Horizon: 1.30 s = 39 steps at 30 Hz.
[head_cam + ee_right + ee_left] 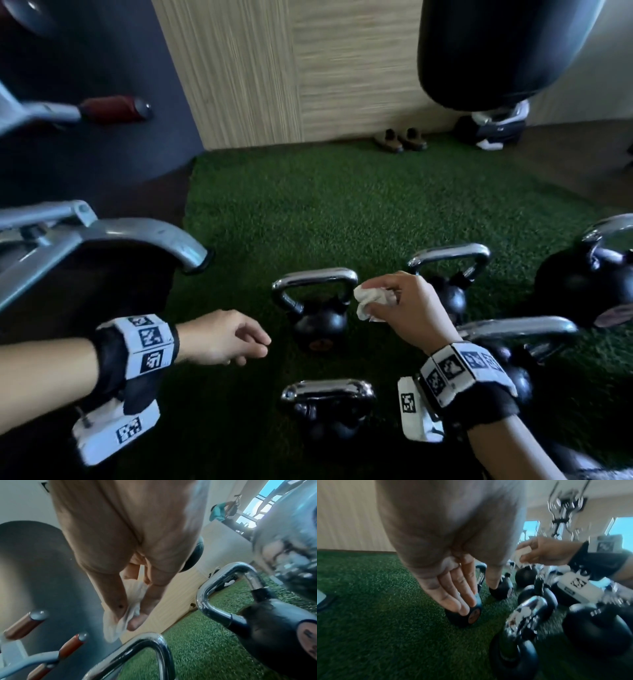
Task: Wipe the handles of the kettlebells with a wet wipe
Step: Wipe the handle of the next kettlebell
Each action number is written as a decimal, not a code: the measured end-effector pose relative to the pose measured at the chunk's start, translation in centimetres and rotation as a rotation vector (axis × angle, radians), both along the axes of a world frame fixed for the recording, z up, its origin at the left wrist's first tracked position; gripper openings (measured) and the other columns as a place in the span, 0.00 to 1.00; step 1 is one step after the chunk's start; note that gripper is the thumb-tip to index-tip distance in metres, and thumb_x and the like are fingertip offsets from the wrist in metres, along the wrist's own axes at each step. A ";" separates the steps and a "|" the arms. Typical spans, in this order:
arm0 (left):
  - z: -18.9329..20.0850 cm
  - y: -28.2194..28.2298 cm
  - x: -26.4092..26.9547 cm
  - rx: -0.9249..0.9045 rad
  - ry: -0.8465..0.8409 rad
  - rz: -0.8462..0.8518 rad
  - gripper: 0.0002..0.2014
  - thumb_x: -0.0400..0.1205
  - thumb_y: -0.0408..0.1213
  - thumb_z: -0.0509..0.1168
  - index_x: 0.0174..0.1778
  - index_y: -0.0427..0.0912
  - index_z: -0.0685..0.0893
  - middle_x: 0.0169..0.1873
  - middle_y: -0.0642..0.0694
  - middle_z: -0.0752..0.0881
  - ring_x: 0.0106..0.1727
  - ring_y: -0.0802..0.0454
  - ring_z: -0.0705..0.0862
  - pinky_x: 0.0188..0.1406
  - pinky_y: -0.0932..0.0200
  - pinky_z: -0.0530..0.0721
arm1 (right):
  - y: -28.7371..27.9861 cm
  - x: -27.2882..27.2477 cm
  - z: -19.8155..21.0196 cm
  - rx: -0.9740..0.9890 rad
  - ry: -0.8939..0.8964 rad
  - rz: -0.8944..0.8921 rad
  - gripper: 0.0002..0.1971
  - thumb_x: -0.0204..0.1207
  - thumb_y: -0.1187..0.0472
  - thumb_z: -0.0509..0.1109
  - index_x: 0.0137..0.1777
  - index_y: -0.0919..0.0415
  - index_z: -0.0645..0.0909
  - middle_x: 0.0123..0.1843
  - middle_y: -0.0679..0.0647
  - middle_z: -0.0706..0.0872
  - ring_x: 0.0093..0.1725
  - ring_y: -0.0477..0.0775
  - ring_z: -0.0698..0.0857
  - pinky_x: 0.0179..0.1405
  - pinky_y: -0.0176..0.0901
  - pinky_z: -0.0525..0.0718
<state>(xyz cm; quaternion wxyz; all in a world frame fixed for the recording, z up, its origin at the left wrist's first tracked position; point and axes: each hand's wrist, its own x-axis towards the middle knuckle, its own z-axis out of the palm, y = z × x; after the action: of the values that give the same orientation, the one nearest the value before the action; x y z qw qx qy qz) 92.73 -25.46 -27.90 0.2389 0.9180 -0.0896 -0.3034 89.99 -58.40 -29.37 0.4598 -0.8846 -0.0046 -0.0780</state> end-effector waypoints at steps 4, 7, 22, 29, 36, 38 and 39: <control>-4.8 0.7 1.4 -0.193 0.053 0.273 0.09 0.83 0.34 0.73 0.58 0.47 0.90 0.43 0.48 0.92 0.40 0.55 0.90 0.36 0.62 0.84 | 0.5 1.4 0.2 -0.054 -0.045 -0.025 0.14 0.65 0.59 0.86 0.49 0.41 0.94 0.45 0.37 0.90 0.44 0.31 0.85 0.41 0.23 0.76; -9.2 0.4 2.3 -0.344 0.112 0.411 0.18 0.80 0.36 0.77 0.65 0.48 0.85 0.52 0.48 0.91 0.50 0.51 0.91 0.44 0.58 0.87 | -0.1 2.0 0.4 -0.105 -0.055 -0.061 0.14 0.67 0.56 0.86 0.50 0.39 0.93 0.43 0.36 0.92 0.45 0.29 0.86 0.42 0.22 0.79; -19.2 -7.7 10.5 -0.813 -0.225 0.467 0.24 0.68 0.57 0.84 0.60 0.62 0.89 0.53 0.69 0.91 0.59 0.74 0.86 0.65 0.67 0.78 | 2.5 6.7 -0.1 -0.166 -0.089 -0.060 0.13 0.67 0.55 0.81 0.52 0.44 0.93 0.56 0.41 0.89 0.50 0.43 0.91 0.53 0.47 0.92; -21.5 -8.8 10.0 -1.024 -0.354 0.541 0.20 0.74 0.56 0.74 0.62 0.58 0.90 0.59 0.70 0.89 0.67 0.69 0.84 0.72 0.62 0.76 | 4.9 8.6 0.7 -0.460 -0.269 0.112 0.12 0.74 0.56 0.82 0.58 0.49 0.93 0.53 0.43 0.90 0.46 0.36 0.86 0.48 0.19 0.79; -21.7 -8.9 10.2 -1.119 -0.361 0.526 0.19 0.74 0.51 0.76 0.61 0.55 0.91 0.59 0.67 0.90 0.66 0.68 0.85 0.70 0.63 0.77 | 5.9 9.4 -1.0 -0.545 -0.302 0.199 0.09 0.78 0.63 0.79 0.57 0.57 0.93 0.50 0.50 0.93 0.45 0.41 0.88 0.53 0.14 0.76; -21.6 -8.8 10.2 -1.120 -0.349 0.511 0.19 0.75 0.50 0.76 0.62 0.54 0.91 0.58 0.70 0.90 0.65 0.71 0.85 0.67 0.67 0.76 | 5.3 9.3 -1.4 -0.551 -0.308 0.164 0.08 0.79 0.66 0.77 0.56 0.61 0.93 0.49 0.52 0.91 0.43 0.38 0.86 0.50 0.13 0.76; -21.6 -8.8 10.2 -1.119 -0.349 0.507 0.18 0.75 0.49 0.75 0.62 0.54 0.91 0.58 0.71 0.89 0.64 0.72 0.84 0.66 0.68 0.76 | 4.8 9.3 -1.5 -0.549 -0.306 0.136 0.08 0.79 0.67 0.77 0.55 0.62 0.93 0.48 0.52 0.91 0.42 0.32 0.83 0.48 0.11 0.74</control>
<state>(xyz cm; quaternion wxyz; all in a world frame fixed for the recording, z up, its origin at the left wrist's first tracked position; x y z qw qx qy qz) 102.95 -34.25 -49.53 0.7286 0.6829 -0.0524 0.0093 99.31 -53.61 -30.84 0.2020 -0.9513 -0.1537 -0.1751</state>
